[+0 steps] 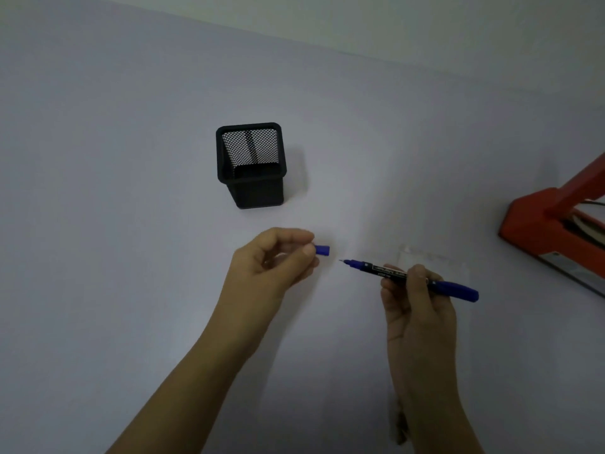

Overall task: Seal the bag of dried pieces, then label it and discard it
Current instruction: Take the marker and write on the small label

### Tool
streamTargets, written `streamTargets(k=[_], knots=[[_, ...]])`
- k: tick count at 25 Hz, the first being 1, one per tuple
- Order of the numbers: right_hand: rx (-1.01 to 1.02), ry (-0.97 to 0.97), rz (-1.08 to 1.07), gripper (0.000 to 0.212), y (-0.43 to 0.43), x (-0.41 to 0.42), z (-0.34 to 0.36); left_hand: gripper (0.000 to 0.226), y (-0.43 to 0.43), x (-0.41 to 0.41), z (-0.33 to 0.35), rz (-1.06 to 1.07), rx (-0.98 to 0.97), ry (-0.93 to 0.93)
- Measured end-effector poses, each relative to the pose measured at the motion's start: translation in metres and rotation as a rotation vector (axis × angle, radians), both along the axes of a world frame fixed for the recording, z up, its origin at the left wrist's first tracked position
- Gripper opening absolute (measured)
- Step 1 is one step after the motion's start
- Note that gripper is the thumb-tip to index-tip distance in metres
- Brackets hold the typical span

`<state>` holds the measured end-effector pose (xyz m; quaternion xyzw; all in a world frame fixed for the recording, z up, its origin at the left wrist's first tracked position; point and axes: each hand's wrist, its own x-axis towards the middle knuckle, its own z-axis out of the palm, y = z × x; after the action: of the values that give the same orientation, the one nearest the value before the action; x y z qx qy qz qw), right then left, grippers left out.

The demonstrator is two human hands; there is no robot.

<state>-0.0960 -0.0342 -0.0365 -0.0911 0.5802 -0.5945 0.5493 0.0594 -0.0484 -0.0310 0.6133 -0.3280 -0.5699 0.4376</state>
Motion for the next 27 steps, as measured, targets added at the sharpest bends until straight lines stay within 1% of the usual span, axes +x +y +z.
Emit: streamTargets(k=[1,6,10,12,14,16,19,21,23,25,27], knots=[[-0.003,0.001,0.007,0.019,-0.001,0.001,0.001,0.015,0.005,0.0,0.003,0.02,0.024,0.031],[-0.018,-0.015,0.048,0.02,-0.002,0.01,0.002,0.015,0.011,0.0,0.004,0.019,0.067,0.033],[-0.024,-0.006,0.07,0.04,-0.002,0.016,0.005,0.016,0.009,0.005,0.008,0.038,0.057,0.032],[-0.034,-0.003,0.084,0.043,-0.003,0.016,0.005,0.014,0.009,0.007,0.01,0.043,0.052,0.038],[-0.048,0.009,0.123,0.04,-0.002,0.017,0.003,0.011,0.01,0.009,0.011,0.008,0.046,0.043],[-0.072,0.031,0.188,0.035,-0.002,0.018,0.0,0.017,0.01,0.009,0.012,-0.044,0.027,0.027],[-0.107,0.045,0.241,0.04,0.0,0.026,-0.003,0.017,0.009,0.008,0.011,-0.054,0.021,-0.011],[-0.113,0.018,0.233,0.028,0.001,0.032,-0.002,0.017,0.01,0.009,0.012,-0.003,-0.016,-0.065],[-0.112,-0.019,0.203,0.017,-0.001,0.036,0.002,0.018,0.013,0.016,0.016,0.108,-0.09,-0.113],[-0.093,-0.06,0.15,0.018,-0.004,0.036,0.004,0.016,0.015,0.027,0.019,0.21,-0.118,-0.124],[-0.099,-0.084,0.143,0.021,-0.006,0.033,0.005,0.018,0.016,0.032,0.019,0.188,-0.082,-0.146]])
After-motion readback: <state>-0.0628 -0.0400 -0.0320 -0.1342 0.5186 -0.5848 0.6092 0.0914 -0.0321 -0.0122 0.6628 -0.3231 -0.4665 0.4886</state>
